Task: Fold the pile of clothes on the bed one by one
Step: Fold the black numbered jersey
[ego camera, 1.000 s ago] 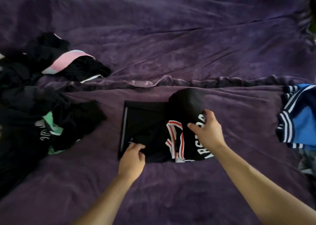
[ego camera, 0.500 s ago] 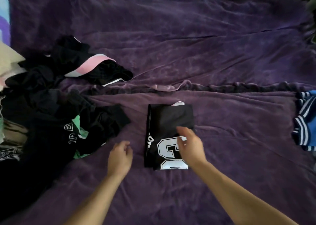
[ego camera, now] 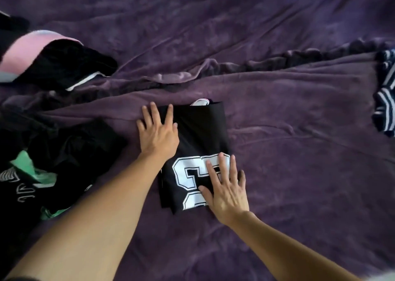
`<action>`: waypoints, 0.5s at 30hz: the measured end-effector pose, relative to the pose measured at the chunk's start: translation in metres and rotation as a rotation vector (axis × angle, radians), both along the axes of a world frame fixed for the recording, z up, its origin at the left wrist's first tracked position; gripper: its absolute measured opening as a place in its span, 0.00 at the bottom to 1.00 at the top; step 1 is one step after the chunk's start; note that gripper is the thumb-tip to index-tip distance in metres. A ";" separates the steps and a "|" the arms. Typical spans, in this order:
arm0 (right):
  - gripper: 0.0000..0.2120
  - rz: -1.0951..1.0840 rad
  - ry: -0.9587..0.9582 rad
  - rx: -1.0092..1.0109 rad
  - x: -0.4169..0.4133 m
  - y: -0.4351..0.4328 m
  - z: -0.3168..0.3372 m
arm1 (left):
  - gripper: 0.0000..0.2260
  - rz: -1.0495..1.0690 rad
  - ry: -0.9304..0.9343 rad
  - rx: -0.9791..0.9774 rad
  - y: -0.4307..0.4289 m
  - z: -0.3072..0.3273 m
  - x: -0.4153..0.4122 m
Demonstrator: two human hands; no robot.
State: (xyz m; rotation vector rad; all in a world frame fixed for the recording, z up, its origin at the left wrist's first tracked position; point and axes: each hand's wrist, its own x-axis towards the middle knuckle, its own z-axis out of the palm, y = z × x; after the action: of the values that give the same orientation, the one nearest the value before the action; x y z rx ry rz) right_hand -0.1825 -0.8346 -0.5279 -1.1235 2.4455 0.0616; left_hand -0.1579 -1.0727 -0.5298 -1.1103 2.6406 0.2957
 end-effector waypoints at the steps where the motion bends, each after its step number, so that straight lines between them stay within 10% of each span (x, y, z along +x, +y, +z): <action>1: 0.33 0.002 -0.028 -0.019 -0.003 0.001 0.001 | 0.25 0.000 -0.007 -0.010 0.002 0.001 -0.003; 7: 0.33 -0.440 -0.206 -0.265 -0.045 -0.017 0.018 | 0.26 0.056 0.100 -0.139 0.000 0.025 -0.015; 15: 0.30 -0.361 -0.332 -0.274 -0.047 0.012 0.051 | 0.14 0.092 0.320 0.171 0.037 0.075 0.002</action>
State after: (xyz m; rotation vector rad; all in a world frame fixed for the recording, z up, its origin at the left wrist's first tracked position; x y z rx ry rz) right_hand -0.2295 -0.8223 -0.4771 -0.7062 2.3525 -0.5407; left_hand -0.1563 -1.0355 -0.4550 -1.2156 2.7693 0.7605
